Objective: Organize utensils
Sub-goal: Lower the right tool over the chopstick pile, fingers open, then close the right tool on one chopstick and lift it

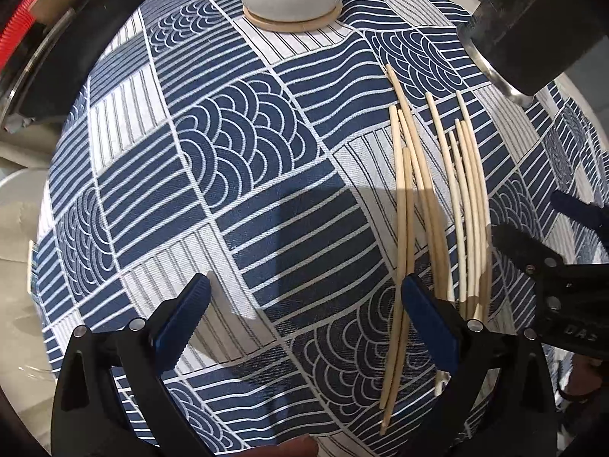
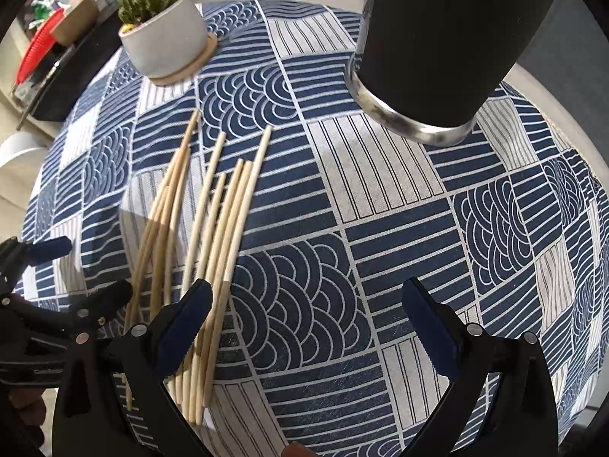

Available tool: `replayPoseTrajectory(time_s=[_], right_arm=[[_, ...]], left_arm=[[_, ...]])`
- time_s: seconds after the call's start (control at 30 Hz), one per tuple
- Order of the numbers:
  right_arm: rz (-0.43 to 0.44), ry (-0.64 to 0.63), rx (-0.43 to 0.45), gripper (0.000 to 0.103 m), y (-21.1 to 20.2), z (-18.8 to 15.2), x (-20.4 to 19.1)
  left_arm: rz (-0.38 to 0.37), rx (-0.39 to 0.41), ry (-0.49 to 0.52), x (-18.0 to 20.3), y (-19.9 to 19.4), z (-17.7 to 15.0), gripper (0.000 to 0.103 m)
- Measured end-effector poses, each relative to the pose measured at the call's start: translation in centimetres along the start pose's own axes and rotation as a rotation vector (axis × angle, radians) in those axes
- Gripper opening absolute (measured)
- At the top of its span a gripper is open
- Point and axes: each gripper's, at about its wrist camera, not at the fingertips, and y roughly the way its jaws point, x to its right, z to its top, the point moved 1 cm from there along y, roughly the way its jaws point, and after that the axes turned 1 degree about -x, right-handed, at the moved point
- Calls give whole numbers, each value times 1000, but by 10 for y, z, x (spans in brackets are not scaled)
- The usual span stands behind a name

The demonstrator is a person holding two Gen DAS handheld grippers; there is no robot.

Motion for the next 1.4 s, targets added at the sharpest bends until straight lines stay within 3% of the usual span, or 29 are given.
replayPoseTrajectory(time_s=[0.13, 0.33, 0.43, 0.57, 0.73, 1.07, 1.13, 1.2, 1.27, 1.37, 1.4], right_arm=[[-31, -1, -7, 95, 3, 3, 0], [20, 19, -21, 95, 4, 7, 3], [-32, -7, -26, 95, 3, 8, -1], [-21, 15, -61, 95, 9, 14, -3], [-20, 1, -60, 97, 15, 20, -7], [-28, 37, -73, 94, 16, 16, -2], [-27, 42, -70, 83, 14, 14, 2], [-22, 21, -57, 62, 7, 12, 0], [-16, 1, -51, 33, 2, 10, -4], [-17, -3, -51, 11, -1, 7, -6], [-22, 8, -51, 8, -2, 5, -6]], left_arm=[[45, 8, 30, 5, 4, 2, 99], [44, 2, 48, 3, 6, 10, 99], [45, 6, 56, -3, 6, 16, 99], [44, 4, 73, -8, 7, 20, 99], [25, 101, 162, -7, 6, 21, 99], [28, 137, 114, -14, 5, 24, 99], [27, 146, 118, -16, 6, 16, 96], [28, 159, 113, -11, -4, 3, 86], [27, 173, 111, -14, -13, -3, 67], [25, 174, 114, -21, -16, -5, 52], [24, 174, 111, -24, -17, -6, 49]])
